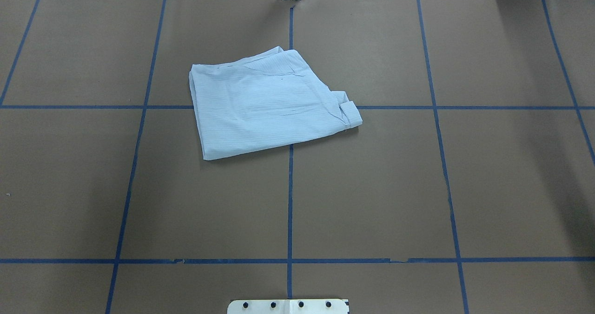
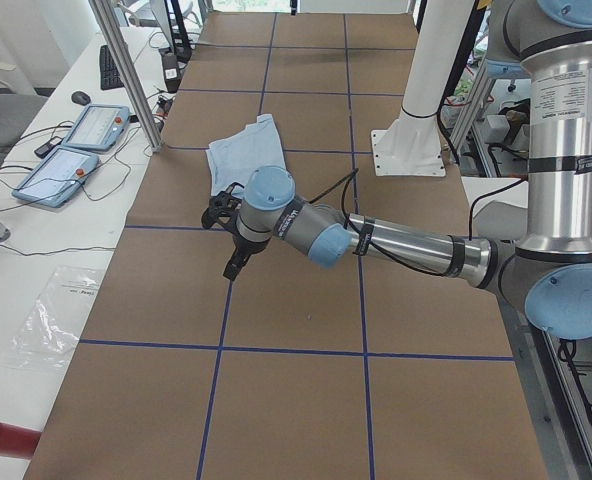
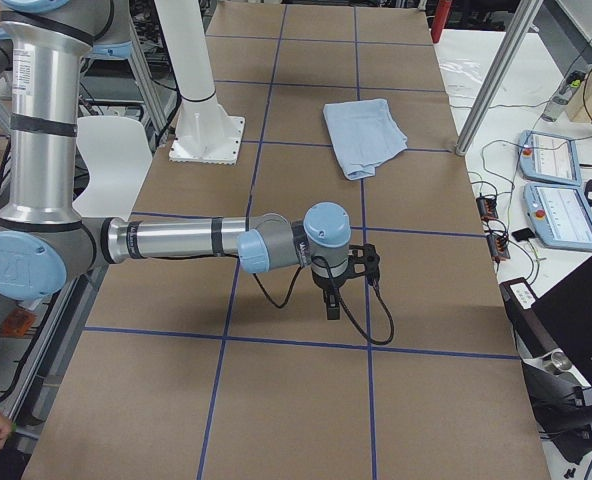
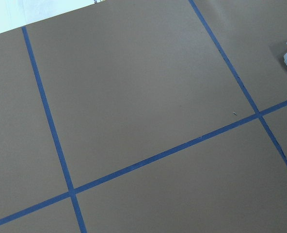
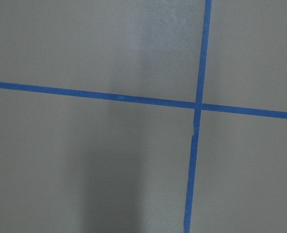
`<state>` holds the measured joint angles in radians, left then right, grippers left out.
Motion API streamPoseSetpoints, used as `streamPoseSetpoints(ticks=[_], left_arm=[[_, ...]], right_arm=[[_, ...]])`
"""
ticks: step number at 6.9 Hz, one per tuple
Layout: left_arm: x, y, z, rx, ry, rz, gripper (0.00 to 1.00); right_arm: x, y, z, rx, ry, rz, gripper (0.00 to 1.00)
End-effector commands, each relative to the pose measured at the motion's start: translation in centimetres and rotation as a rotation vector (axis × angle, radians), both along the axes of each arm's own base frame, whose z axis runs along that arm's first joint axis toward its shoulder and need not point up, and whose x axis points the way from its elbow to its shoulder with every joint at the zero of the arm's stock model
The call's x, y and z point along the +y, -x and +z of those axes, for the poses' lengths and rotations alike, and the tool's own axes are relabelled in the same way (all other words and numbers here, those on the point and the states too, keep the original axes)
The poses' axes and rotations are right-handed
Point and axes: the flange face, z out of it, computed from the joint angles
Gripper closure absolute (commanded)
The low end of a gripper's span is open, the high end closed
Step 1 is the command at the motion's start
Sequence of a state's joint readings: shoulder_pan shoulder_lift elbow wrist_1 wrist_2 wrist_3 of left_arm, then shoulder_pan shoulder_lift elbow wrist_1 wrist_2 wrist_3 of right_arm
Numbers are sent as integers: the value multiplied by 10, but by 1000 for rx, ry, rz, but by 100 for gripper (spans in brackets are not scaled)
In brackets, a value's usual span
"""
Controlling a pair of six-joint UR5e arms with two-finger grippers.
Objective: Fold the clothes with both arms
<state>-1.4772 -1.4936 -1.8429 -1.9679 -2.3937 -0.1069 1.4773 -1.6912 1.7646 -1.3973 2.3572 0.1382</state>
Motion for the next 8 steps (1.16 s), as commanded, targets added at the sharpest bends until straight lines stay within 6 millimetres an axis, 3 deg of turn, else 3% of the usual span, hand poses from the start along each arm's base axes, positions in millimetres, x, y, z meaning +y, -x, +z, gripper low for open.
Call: streamPoseSetpoints(ticks=[1,8], left_arm=[[0,0,-1,1,-1,0,0],[0,0,1,1,2,2,0]], right_arm=[[-1,1,2,0,4,-1,0],[-5,3,-3,-25,-1,-7,0]])
